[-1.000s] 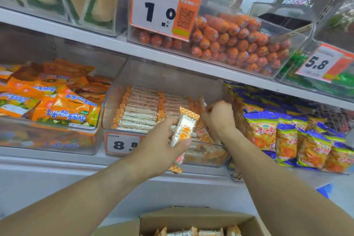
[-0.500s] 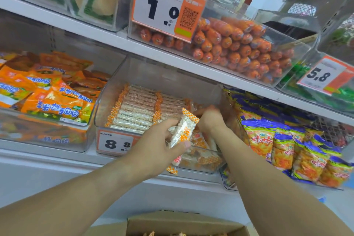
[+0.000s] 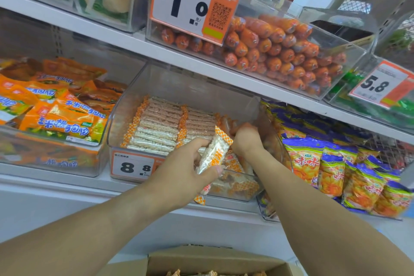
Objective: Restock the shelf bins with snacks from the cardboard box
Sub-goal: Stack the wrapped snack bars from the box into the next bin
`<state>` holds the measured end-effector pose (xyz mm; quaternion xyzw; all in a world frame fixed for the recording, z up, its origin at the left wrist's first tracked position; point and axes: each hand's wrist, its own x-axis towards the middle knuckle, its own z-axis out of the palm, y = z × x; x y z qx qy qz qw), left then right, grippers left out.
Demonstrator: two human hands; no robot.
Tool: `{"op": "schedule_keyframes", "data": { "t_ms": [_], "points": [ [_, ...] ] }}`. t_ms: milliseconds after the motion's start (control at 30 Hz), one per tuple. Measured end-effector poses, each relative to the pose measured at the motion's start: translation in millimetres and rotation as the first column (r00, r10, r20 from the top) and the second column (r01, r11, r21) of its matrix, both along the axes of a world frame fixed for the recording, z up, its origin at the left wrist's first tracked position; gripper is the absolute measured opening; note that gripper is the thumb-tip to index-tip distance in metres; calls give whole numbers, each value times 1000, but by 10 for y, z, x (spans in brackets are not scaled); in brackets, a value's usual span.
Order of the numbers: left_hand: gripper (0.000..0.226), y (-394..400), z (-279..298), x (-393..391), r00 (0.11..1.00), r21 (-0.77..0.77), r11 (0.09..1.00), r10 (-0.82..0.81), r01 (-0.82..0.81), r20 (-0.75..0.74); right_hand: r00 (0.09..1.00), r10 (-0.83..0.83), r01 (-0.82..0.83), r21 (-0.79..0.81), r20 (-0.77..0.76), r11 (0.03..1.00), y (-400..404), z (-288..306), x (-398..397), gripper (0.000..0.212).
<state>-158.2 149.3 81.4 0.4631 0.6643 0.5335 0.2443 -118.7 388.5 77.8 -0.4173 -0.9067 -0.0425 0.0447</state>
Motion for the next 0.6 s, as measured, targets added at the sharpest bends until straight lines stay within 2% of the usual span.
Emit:
{"op": "schedule_keyframes", "data": {
  "t_ms": [67, 167, 233, 333, 433, 533, 600],
  "points": [
    [31, 17, 0, 3, 1000, -3, 1000, 1, -1, 9, 999, 16, -17, 36, 43, 999, -31, 15, -23, 33],
    [31, 29, -7, 10, 1000, -4, 1000, 5, -5, 16, 996, 69, -69, 1, 51, 998, -83, -9, -76, 37],
    [32, 25, -2, 18, 1000, -1, 1000, 20, -20, 16, 995, 87, -88, 34, 57, 996, -95, -24, -114, 33],
    [31, 29, -9, 15, 1000, -13, 1000, 27, -27, 12, 995, 56, -62, 63, 88, 996, -63, -3, -70, 31],
    [31, 21, 2, 14, 999, -26, 1000, 14, -13, 33, 980, 57, -74, 84, 190, 994, -53, 14, 42, 43],
    [41, 15, 1, 4, 994, -46, 999, 20, -15, 109, 946, 99, -133, 92, 307, 987, -87, 44, 11, 49],
    [38, 15, 14, 3, 991, -68, 998, 25, -16, 135, 924, 116, -148, 62, 364, 987, -85, 58, 1, 53]
  ]
}}
